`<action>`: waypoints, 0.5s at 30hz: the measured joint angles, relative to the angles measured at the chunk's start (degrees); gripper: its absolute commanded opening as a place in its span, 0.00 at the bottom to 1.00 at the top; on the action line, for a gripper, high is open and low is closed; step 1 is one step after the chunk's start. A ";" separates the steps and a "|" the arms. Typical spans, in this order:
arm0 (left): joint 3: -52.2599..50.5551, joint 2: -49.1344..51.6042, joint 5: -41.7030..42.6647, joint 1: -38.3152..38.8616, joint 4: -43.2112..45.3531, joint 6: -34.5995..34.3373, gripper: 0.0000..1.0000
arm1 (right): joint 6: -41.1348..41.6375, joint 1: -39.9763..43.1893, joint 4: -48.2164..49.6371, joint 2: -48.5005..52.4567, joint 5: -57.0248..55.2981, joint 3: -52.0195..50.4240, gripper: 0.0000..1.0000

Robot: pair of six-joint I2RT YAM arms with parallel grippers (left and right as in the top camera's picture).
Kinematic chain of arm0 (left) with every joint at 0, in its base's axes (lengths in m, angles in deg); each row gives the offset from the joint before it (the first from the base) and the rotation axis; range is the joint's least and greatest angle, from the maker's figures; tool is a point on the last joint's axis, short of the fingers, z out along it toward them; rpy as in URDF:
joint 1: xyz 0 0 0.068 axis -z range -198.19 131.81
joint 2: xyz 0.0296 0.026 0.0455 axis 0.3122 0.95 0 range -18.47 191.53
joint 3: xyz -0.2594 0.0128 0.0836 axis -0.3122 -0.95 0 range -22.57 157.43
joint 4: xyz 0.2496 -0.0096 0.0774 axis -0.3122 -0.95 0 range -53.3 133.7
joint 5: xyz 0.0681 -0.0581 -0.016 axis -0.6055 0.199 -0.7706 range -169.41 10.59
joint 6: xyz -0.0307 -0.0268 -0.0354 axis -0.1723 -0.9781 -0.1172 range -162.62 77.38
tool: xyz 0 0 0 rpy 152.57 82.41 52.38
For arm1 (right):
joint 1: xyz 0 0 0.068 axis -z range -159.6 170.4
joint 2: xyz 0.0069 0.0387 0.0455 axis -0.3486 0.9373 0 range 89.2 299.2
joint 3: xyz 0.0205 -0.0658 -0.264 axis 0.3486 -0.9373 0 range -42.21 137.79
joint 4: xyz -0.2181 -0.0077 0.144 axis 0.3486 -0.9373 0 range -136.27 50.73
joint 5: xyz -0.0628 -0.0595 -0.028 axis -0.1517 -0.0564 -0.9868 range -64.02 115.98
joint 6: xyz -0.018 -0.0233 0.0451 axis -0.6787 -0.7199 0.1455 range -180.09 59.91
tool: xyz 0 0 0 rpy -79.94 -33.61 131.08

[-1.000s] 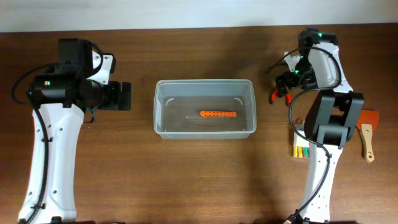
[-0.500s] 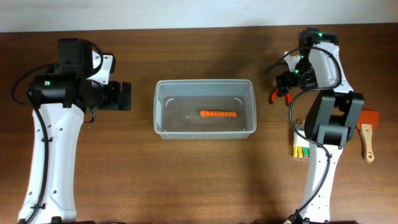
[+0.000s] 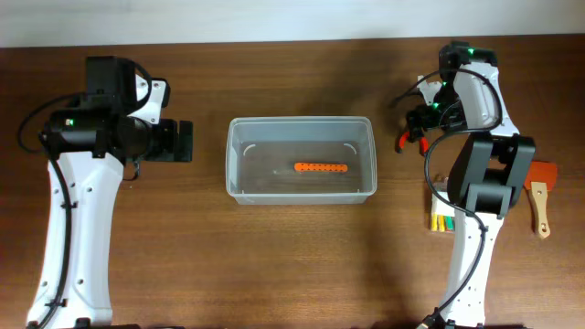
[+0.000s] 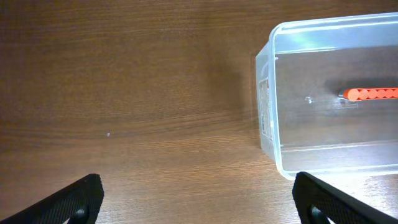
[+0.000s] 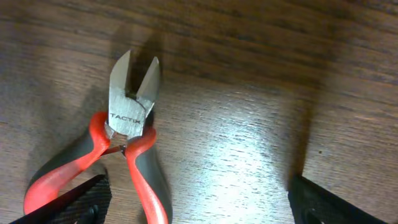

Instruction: Pack container

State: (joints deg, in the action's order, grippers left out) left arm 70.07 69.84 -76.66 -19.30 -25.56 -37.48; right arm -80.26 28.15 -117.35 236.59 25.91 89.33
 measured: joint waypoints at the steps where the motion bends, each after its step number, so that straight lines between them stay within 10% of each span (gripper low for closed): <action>1: 0.00 0.00 0.00 0.00 0.00 0.00 0.99 | -0.02 0.00 -0.07 0.00 0.11 0.00 0.92; 15: 0.00 0.00 0.00 0.00 0.00 0.00 0.99 | 0.00 0.00 -0.33 0.00 0.15 0.00 0.86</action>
State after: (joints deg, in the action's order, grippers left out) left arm 70.07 69.84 -76.66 -19.30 -25.56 -37.48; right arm -80.26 28.15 -117.68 236.59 26.06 89.33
